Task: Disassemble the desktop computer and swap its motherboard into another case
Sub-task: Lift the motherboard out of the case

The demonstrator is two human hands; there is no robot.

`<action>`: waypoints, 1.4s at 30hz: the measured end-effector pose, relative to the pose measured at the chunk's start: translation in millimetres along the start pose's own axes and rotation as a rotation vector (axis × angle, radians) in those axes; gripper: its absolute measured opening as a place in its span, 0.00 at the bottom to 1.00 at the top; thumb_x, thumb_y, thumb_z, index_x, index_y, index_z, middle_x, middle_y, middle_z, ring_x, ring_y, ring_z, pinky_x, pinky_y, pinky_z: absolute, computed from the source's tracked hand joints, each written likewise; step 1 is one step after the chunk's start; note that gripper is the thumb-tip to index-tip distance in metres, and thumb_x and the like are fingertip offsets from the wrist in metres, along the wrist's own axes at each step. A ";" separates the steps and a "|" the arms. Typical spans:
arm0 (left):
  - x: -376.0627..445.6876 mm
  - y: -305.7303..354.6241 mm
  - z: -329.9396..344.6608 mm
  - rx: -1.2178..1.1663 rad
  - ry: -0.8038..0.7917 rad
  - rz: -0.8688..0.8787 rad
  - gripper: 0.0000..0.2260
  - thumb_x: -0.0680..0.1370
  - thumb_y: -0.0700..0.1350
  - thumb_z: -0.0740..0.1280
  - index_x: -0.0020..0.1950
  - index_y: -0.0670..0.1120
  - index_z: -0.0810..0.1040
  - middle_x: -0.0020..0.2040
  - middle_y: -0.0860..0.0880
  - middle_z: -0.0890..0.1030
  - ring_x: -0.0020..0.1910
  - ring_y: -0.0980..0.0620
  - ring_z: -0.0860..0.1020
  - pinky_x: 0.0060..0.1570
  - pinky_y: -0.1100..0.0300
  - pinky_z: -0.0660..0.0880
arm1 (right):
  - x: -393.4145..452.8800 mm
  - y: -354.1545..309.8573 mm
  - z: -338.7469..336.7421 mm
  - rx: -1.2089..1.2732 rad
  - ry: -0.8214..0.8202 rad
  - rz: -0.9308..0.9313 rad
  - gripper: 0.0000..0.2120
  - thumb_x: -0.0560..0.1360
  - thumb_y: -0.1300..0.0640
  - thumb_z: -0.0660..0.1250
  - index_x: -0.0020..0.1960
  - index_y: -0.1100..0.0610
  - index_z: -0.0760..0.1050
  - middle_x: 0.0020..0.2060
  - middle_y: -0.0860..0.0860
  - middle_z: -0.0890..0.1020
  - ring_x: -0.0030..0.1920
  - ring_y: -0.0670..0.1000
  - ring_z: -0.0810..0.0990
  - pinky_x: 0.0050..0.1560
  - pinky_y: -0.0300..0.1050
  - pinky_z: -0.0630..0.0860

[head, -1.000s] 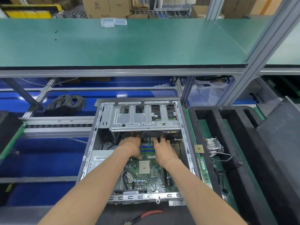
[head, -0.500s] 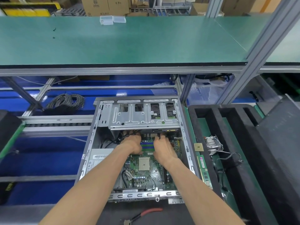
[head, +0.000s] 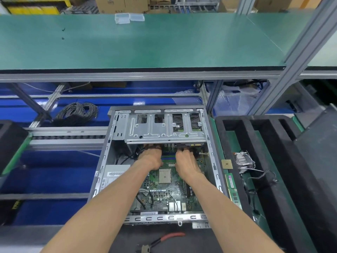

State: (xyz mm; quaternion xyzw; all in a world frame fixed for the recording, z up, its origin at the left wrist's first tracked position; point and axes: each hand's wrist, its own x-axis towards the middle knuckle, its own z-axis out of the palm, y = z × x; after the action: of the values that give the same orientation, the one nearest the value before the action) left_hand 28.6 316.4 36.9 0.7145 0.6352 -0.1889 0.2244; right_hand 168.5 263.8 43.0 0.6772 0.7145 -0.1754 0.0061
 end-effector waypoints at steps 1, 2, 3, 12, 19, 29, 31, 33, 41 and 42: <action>0.5 -0.2 0.6 0.007 0.008 -0.002 0.17 0.80 0.52 0.68 0.64 0.44 0.73 0.62 0.44 0.79 0.57 0.43 0.78 0.53 0.54 0.74 | 0.6 0.0 -1.0 -0.008 -0.007 0.004 0.14 0.77 0.71 0.65 0.63 0.67 0.72 0.54 0.64 0.76 0.57 0.63 0.76 0.49 0.51 0.77; 0.3 -0.3 1.2 0.012 0.015 -0.004 0.17 0.80 0.52 0.68 0.64 0.44 0.73 0.62 0.44 0.79 0.58 0.43 0.78 0.53 0.53 0.74 | 0.6 -0.1 -1.5 -0.017 -0.015 0.004 0.15 0.77 0.72 0.65 0.63 0.67 0.72 0.54 0.63 0.76 0.56 0.63 0.76 0.48 0.51 0.77; -0.5 -0.3 1.5 0.017 0.023 -0.004 0.17 0.80 0.52 0.68 0.64 0.44 0.73 0.62 0.44 0.79 0.59 0.43 0.78 0.54 0.53 0.74 | 0.3 -0.2 -1.6 -0.028 -0.021 -0.001 0.17 0.77 0.72 0.65 0.65 0.66 0.72 0.54 0.63 0.76 0.56 0.63 0.75 0.48 0.51 0.77; -27.2 4.2 -1.7 0.106 0.209 0.278 0.13 0.73 0.40 0.67 0.57 0.44 0.76 0.51 0.42 0.80 0.48 0.41 0.80 0.38 0.51 0.75 | -21.5 -10.5 -14.7 -0.202 0.047 -0.228 0.24 0.72 0.56 0.71 0.66 0.63 0.72 0.59 0.61 0.76 0.60 0.62 0.73 0.61 0.58 0.72; -42.6 1.2 1.5 0.077 -0.279 0.438 0.02 0.68 0.43 0.70 0.36 0.48 0.80 0.32 0.51 0.77 0.36 0.48 0.75 0.39 0.49 0.78 | -46.6 -6.5 -28.9 -0.059 -0.629 -0.372 0.09 0.69 0.63 0.63 0.49 0.61 0.74 0.37 0.55 0.77 0.37 0.55 0.78 0.35 0.48 0.80; -64.1 0.0 4.2 0.314 -0.261 0.482 0.15 0.62 0.54 0.82 0.42 0.50 0.84 0.34 0.55 0.79 0.36 0.51 0.79 0.35 0.58 0.76 | -51.0 -5.7 -19.5 0.049 -0.671 -0.341 0.15 0.71 0.57 0.78 0.56 0.50 0.81 0.49 0.51 0.78 0.48 0.54 0.79 0.53 0.49 0.79; -66.0 -0.6 3.4 0.316 -0.288 0.464 0.13 0.62 0.52 0.82 0.42 0.51 0.85 0.33 0.56 0.78 0.35 0.52 0.78 0.33 0.60 0.73 | -50.4 -5.2 -18.8 0.058 -0.656 -0.325 0.14 0.72 0.60 0.76 0.56 0.50 0.81 0.51 0.53 0.79 0.50 0.56 0.80 0.55 0.51 0.80; -66.5 -1.5 3.5 0.297 -0.351 0.443 0.12 0.63 0.50 0.82 0.42 0.50 0.85 0.32 0.57 0.79 0.34 0.54 0.79 0.32 0.61 0.74 | -49.7 -4.7 -17.6 0.071 -0.651 -0.311 0.13 0.74 0.63 0.74 0.56 0.52 0.82 0.52 0.53 0.80 0.51 0.57 0.80 0.54 0.49 0.80; -68.1 -5.3 11.2 0.283 -0.342 0.396 0.09 0.66 0.46 0.81 0.39 0.47 0.83 0.39 0.52 0.83 0.44 0.49 0.81 0.51 0.50 0.80 | -49.5 -4.8 -14.5 0.108 -0.657 -0.251 0.13 0.72 0.60 0.77 0.56 0.53 0.82 0.49 0.51 0.77 0.46 0.54 0.77 0.49 0.44 0.76; -68.2 -5.4 12.0 0.283 -0.343 0.397 0.09 0.66 0.46 0.81 0.39 0.47 0.83 0.40 0.52 0.83 0.45 0.49 0.81 0.51 0.50 0.80 | -49.4 -4.8 -14.3 0.105 -0.655 -0.247 0.13 0.72 0.60 0.77 0.56 0.53 0.82 0.49 0.51 0.77 0.46 0.54 0.77 0.50 0.44 0.76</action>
State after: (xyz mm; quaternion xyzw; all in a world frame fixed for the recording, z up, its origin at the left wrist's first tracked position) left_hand 15.1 254.1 64.3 0.8067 0.4030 -0.3459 0.2591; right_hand 171.2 219.7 69.8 0.4931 0.7411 -0.4191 0.1789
